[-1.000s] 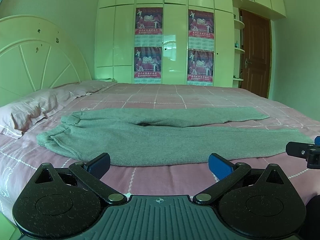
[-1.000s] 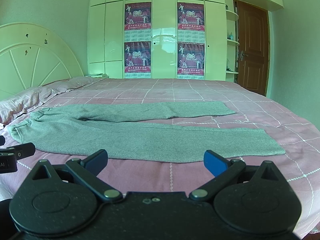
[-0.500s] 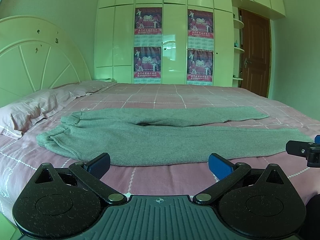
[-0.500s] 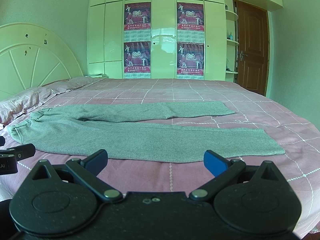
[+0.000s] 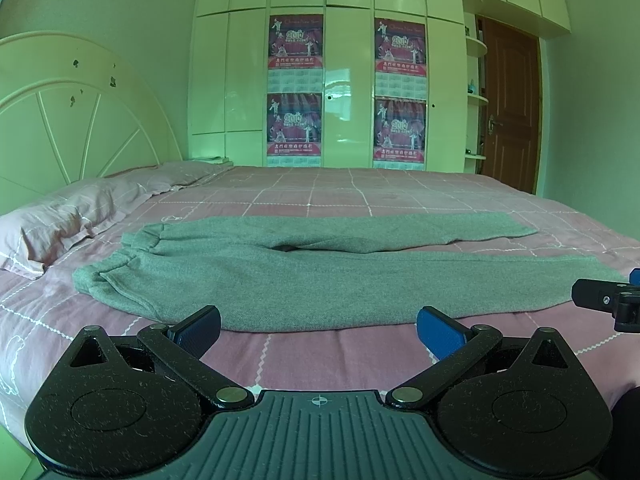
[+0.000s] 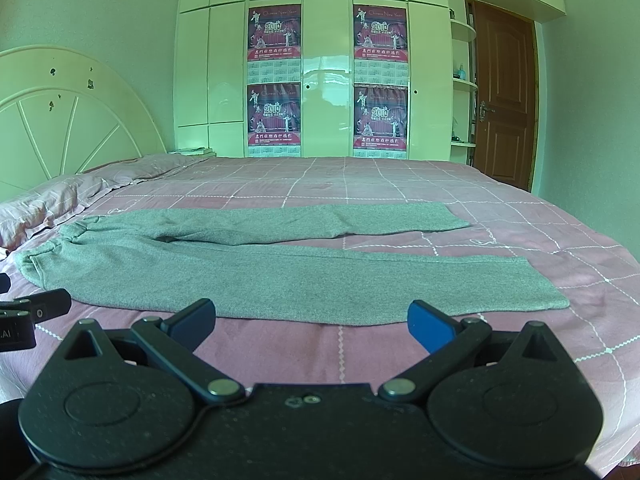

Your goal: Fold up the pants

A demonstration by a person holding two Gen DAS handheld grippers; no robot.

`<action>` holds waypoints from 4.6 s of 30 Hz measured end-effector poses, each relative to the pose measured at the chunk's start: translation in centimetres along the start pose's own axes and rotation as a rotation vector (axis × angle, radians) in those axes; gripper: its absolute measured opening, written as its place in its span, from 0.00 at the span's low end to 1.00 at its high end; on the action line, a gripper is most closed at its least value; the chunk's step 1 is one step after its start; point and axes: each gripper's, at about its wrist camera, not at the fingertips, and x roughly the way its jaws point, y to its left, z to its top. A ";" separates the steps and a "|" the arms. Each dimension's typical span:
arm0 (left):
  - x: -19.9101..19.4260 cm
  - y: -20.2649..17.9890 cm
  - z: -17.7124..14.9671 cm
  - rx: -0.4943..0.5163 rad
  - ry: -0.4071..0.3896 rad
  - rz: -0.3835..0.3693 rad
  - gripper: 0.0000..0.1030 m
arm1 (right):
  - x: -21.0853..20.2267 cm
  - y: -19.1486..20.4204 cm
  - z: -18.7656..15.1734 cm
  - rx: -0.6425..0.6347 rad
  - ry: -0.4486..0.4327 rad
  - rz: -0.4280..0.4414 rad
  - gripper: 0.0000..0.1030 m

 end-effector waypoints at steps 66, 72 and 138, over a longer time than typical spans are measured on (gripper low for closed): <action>49.3 35.4 10.6 -0.117 0.423 -0.182 0.34 | 46.8 8.8 14.8 -0.507 0.261 0.360 0.39; 49.7 36.1 10.1 -0.118 0.413 -0.224 0.40 | 49.7 10.6 14.1 -0.660 0.348 0.406 0.45; 17.4 31.8 -0.7 -0.916 0.174 -0.090 0.53 | 23.7 -4.3 3.1 0.653 0.342 0.211 0.31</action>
